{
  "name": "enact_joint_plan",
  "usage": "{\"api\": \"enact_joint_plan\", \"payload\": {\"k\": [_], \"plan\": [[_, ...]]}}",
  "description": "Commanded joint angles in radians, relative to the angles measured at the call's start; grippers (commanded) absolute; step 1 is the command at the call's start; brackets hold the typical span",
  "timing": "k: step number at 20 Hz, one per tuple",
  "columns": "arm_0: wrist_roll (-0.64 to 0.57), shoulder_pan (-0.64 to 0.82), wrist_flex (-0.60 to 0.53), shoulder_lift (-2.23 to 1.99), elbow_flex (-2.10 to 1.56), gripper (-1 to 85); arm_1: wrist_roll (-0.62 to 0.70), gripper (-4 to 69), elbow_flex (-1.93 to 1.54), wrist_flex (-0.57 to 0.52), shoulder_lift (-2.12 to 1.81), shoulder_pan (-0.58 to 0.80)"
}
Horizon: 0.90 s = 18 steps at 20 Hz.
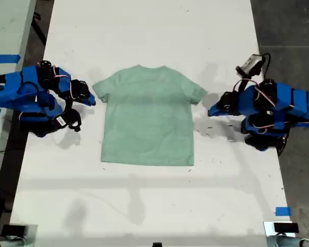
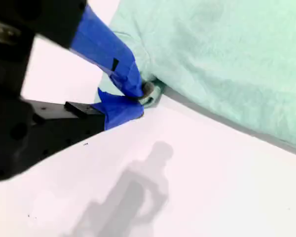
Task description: Fold tshirt
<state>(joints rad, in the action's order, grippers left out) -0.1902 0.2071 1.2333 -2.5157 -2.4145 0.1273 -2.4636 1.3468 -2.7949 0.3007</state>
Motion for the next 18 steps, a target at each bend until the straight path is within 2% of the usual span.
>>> {"api": "enact_joint_plan", "payload": {"k": [1,5,9,11,14,18], "plan": [[-0.100,0.130,0.072,0.064,0.181,0.1,0.163,0.4,0.221,0.048,0.179,0.137],[-0.264,0.322,0.192,0.181,0.373,0.1,0.390,0.4,0.472,0.118,0.445,0.331],[-0.350,0.405,0.221,0.319,0.505,0.1,0.571,1.9,0.663,0.164,0.632,0.459],[-0.351,0.408,0.216,0.337,0.491,0.9,0.649,16.1,0.652,0.143,0.663,0.474],[-0.351,0.408,0.202,0.337,0.462,2.7,0.742,34.2,0.549,0.051,0.666,0.512],[-0.351,0.408,0.198,0.337,0.460,3.2,0.804,33.4,0.374,-0.106,0.692,0.583]]}}
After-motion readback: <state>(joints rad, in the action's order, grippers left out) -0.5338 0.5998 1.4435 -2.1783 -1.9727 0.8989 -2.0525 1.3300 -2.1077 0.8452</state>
